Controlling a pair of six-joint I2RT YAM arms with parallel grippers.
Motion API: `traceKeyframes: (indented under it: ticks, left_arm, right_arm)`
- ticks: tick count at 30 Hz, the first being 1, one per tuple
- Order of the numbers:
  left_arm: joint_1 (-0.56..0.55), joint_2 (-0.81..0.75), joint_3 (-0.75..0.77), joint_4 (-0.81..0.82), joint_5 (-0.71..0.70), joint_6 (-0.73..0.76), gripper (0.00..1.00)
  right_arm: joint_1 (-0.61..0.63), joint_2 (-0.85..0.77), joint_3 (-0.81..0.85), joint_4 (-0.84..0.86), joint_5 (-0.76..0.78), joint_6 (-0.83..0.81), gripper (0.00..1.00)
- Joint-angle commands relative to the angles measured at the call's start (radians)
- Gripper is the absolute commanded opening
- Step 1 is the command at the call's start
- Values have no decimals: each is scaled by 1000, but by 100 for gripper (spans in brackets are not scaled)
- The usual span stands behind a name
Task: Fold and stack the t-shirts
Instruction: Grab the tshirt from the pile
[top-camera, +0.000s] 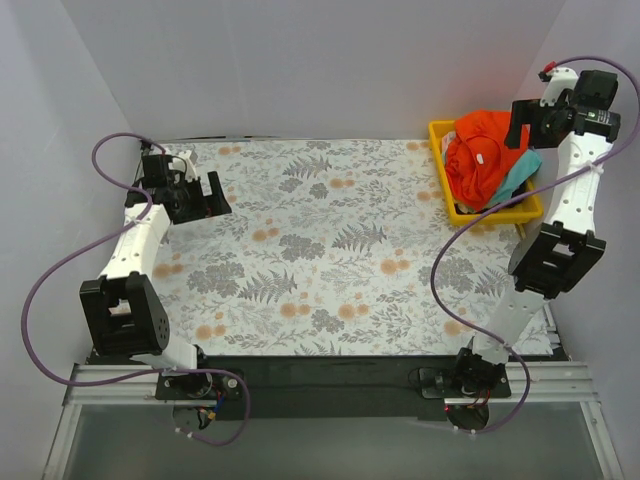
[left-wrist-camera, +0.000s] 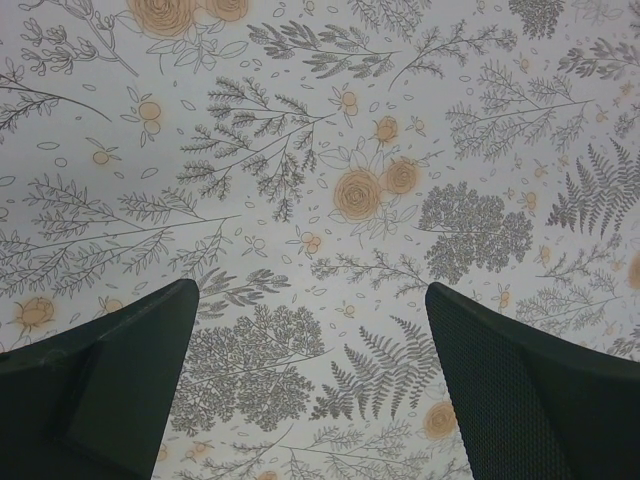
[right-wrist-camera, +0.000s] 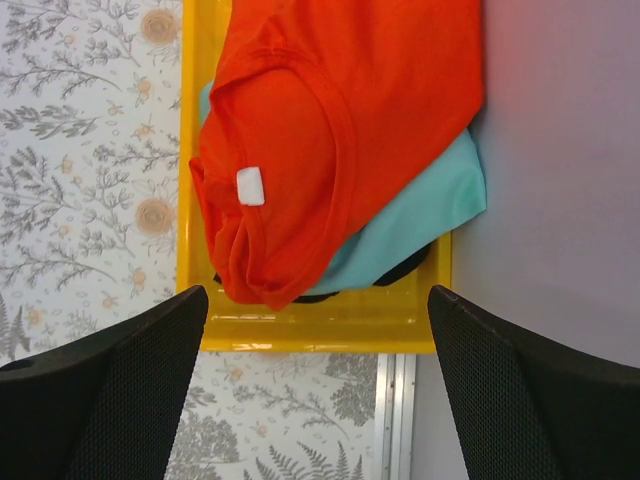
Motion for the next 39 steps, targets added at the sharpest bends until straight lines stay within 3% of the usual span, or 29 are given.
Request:
traceKeyframes:
  ticks: [1, 11, 19, 32, 35, 36, 39]
  left_arm:
    - [-3, -10, 17, 23, 30, 2, 98]
    - [-3, 53, 13, 13, 45, 8, 98]
    - [-3, 73, 13, 4, 43, 22, 98]
    - [-3, 112, 13, -11, 69, 27, 98]
    - [-3, 109, 5, -13, 68, 25, 98]
    - [-5, 107, 5, -11, 65, 25, 98]
    - [-3, 104, 7, -11, 62, 25, 98]
  right_arm:
    - [19, 98, 93, 7, 37, -13, 97]
    - [125, 237, 149, 211, 97, -22, 98]
    - [170, 298, 111, 329, 178, -14, 89]
    - [210, 401, 123, 374, 263, -60, 79]
    - [210, 406, 125, 376, 301, -67, 54]
    - [210, 401, 123, 376, 302, -65, 39]
    - [210, 347, 120, 377, 309, -56, 11]
